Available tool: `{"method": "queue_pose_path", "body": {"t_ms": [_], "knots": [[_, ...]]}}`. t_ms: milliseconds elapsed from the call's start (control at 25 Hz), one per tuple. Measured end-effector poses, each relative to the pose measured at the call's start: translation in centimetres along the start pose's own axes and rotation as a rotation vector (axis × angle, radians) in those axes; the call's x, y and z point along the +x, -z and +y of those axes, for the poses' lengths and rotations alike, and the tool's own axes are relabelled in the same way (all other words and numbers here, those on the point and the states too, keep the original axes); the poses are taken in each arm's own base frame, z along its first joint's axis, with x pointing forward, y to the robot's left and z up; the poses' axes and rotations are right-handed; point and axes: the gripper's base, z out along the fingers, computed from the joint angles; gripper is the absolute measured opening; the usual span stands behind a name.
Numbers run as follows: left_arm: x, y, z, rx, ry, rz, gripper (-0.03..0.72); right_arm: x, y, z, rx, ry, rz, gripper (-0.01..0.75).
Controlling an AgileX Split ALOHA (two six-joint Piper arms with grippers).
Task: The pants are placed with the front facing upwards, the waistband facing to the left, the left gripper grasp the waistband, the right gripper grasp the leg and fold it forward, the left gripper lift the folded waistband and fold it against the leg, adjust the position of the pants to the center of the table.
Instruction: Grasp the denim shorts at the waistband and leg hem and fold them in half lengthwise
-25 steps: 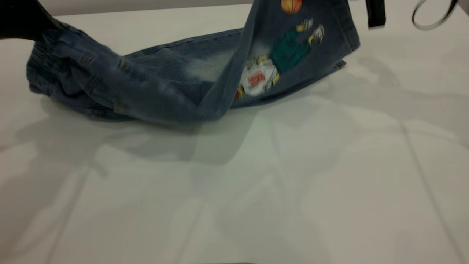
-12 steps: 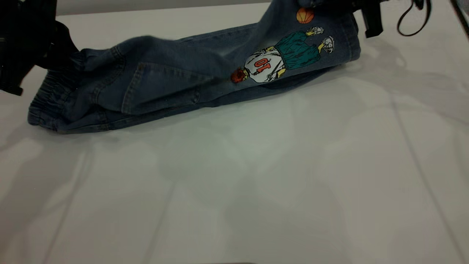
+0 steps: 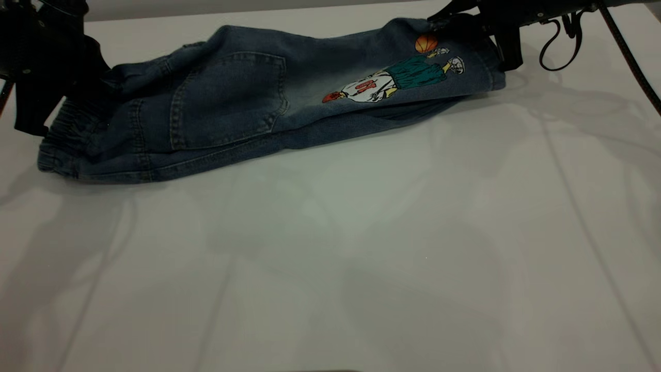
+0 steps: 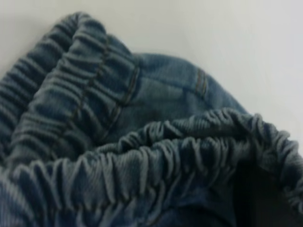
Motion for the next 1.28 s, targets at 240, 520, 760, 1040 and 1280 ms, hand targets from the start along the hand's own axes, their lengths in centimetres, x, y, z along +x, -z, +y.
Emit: {"method": "queue_pose_path", "body": {"t_ms": [240, 520, 760, 1040, 1280], "knots": [[-0.3, -0.1, -0.3, 0.039, -0.069, -0.036, 0.076, 0.0, 0.0, 0.0, 0.001, 0.002, -0.003, 0.061], [-0.8, 0.0, -0.9, 0.103, -0.249, -0.104, 0.233, 0.2, 0.0, 0.5, -0.027, 0.044, 0.027, 0.272], [-0.8, 0.0, -1.0, 0.109, -0.287, -0.114, 0.504, 0.1, 0.0, 3.2, -0.138, 0.168, 0.081, 0.485], [-0.9, 0.3, -1.7, 0.155, -0.341, -0.120, 0.571, 1.3, 0.5, 5.0, -0.269, 0.230, 0.228, 0.540], [-0.7, 3.3, -3.5, 0.145, -0.717, 0.029, 0.570, 2.7, 0.9, 4.9, -0.291, 0.313, 0.376, 0.540]]}}
